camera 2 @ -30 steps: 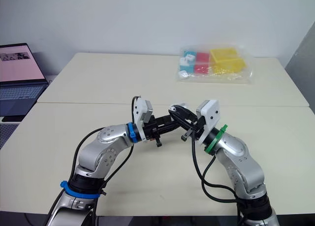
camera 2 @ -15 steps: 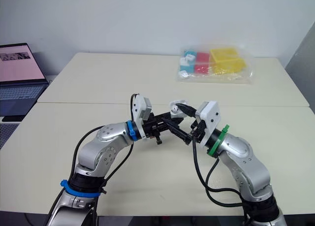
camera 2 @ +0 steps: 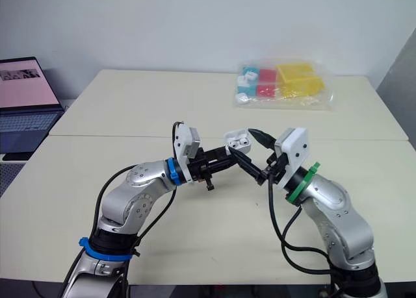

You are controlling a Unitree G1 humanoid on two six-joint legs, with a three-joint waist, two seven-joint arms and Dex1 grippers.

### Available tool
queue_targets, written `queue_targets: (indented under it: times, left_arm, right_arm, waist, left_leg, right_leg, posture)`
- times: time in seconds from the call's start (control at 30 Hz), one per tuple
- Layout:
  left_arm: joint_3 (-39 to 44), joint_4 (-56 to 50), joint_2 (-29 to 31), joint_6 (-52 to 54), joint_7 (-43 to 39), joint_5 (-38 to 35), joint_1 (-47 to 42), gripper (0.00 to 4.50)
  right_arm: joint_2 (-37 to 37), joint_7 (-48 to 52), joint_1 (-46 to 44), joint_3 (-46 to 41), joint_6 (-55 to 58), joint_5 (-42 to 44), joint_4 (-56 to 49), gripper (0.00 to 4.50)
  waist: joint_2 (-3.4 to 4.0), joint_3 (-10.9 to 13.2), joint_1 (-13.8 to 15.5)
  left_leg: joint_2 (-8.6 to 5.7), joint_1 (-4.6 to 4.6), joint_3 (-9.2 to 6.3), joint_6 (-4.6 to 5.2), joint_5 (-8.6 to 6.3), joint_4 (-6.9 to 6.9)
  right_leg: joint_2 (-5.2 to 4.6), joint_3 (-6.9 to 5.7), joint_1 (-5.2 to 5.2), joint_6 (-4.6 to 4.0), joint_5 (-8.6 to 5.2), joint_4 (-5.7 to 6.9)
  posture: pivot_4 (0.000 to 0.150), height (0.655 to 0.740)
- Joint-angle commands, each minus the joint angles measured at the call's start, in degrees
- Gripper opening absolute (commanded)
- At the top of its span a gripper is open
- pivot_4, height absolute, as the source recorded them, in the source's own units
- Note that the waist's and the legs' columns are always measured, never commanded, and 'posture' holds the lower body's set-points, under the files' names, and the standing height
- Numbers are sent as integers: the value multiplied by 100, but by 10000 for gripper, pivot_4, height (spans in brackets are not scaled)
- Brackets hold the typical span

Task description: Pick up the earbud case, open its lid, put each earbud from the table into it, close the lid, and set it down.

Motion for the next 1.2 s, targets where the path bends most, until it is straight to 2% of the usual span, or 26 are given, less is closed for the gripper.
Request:
queue_targets:
  times: [0.03,0.13,0.3,0.4,0.63,0.87,1.07,1.2]
  left_arm:
    - [35,-198,73,-141,-100,-20,34,7760]
    - [13,-183,84,-165,-139,-23,47,7760]
    - [-108,-123,118,-330,-305,62,37,7760]
    - [-201,-99,145,-460,-426,148,49,7760]
    - [-383,-138,197,-630,-645,283,142,7760]
    - [-431,-151,216,-660,-698,313,153,7760]
    - [-453,-164,229,-668,-701,349,144,7760]
    - [-438,-177,227,-630,-665,342,138,7760]
  right_arm:
    - [-480,249,-405,-514,272,489,-289,31914]
    - [-890,471,-704,-671,462,752,-143,31914]
    - [-1690,1365,-1838,-643,672,930,949,31914]
    - [-1956,1837,-2437,-84,502,371,1721,25661]
    - [-1847,2717,-3546,804,856,78,2734,179]
    - [-1934,3898,-4058,1666,754,-486,3423,0]
    - [-1917,4479,-4136,1962,569,-875,3754,0]
    - [-1940,4803,-4122,1890,696,-812,3614,0]
  waist:
    - [0,0,0]
    - [0,0,1]
    - [-1,0,-1]
    - [0,0,-3]
    - [1,1,-11]
    - [1,1,7]
    - [1,1,3]
    - [1,1,2]
  left_leg:
    - [0,0,-1,0,0,0]
    - [1,-1,-5,0,0,-1]
    - [-2,0,4,1,0,-2]
    - [0,-1,-2,2,0,-5]
    - [1,-11,2,2,-1,-8]
    - [0,-14,1,3,-1,-8]
    - [1,-14,1,2,-1,-7]
    - [3,-14,-1,2,-1,-8]
  right_leg:
    - [0,0,0,0,0,0]
    - [1,-4,0,-1,0,-2]
    - [0,1,0,-1,1,-4]
    - [2,-4,2,-2,0,-12]
    - [0,0,-11,-30,15,-12]
    - [-5,-3,-12,-30,16,-13]
    - [-8,-3,-13,-30,16,-12]
    - [-8,-4,-14,-31,16,-11]
  posture:
    - [1500,7400]
    - [1500,7400]
    - [1500,7400]
    - [1500,7400]
    - [1500,7400]
    - [1500,7400]
    - [1500,7400]
    - [1500,7400]
